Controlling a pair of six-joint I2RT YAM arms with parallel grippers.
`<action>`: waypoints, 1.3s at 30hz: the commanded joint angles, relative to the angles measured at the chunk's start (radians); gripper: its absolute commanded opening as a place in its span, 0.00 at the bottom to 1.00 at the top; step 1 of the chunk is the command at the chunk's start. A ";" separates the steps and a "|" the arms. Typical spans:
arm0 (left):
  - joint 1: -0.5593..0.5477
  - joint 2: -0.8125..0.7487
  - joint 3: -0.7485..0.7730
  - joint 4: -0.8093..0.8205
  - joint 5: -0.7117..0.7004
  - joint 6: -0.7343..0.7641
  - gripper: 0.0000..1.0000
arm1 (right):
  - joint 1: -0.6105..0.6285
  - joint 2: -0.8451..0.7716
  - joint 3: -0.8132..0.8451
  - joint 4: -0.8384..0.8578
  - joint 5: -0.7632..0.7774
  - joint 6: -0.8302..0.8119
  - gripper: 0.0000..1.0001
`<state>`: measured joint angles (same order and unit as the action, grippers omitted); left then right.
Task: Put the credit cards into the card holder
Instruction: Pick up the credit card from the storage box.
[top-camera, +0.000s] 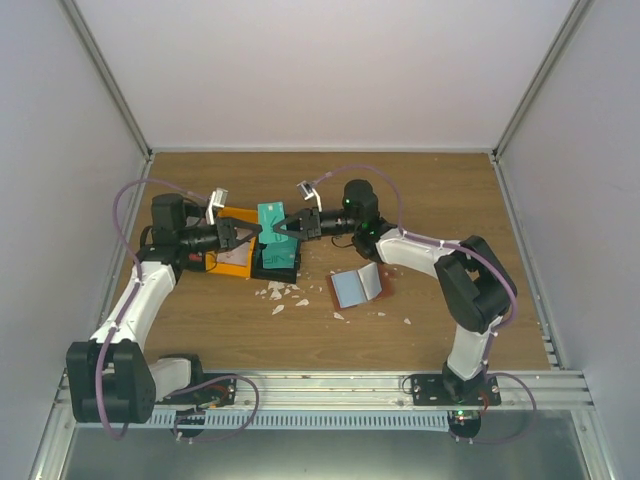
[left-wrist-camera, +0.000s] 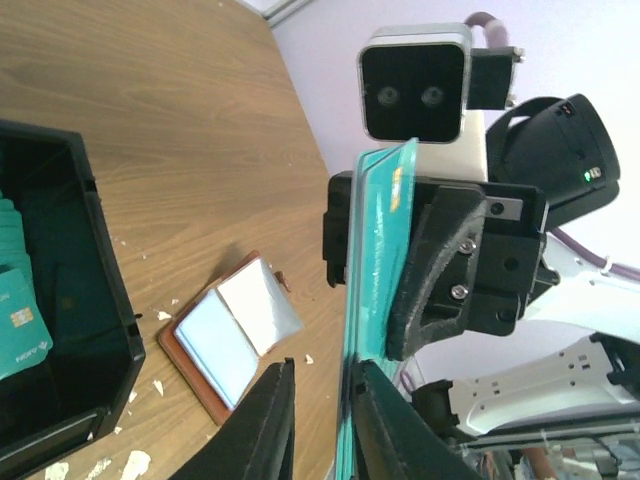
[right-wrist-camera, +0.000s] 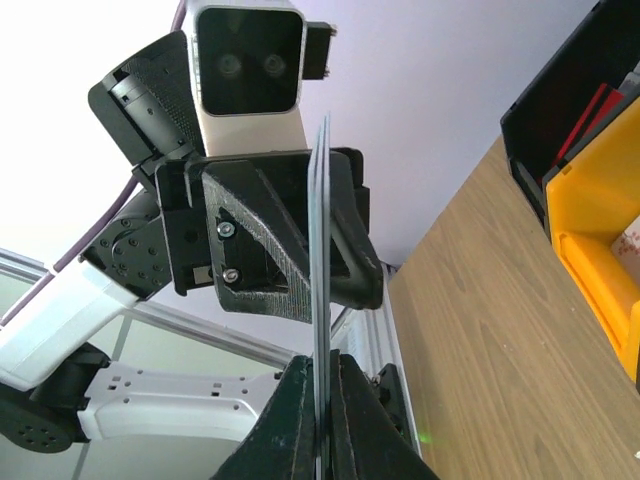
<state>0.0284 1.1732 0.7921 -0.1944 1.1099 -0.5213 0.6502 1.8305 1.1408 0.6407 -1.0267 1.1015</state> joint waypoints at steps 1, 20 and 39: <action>-0.006 -0.003 -0.025 0.007 0.006 0.045 0.14 | -0.002 -0.033 -0.024 0.113 -0.039 0.056 0.01; -0.087 -0.004 -0.051 0.036 0.031 0.051 0.17 | 0.025 -0.027 -0.032 0.164 -0.094 0.077 0.01; -0.033 -0.016 -0.032 0.069 0.001 -0.026 0.00 | -0.094 -0.096 -0.154 0.038 -0.052 -0.037 0.06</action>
<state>-0.0463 1.1622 0.7532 -0.1684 1.1557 -0.5308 0.6209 1.7737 1.0245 0.6643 -1.0714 1.0847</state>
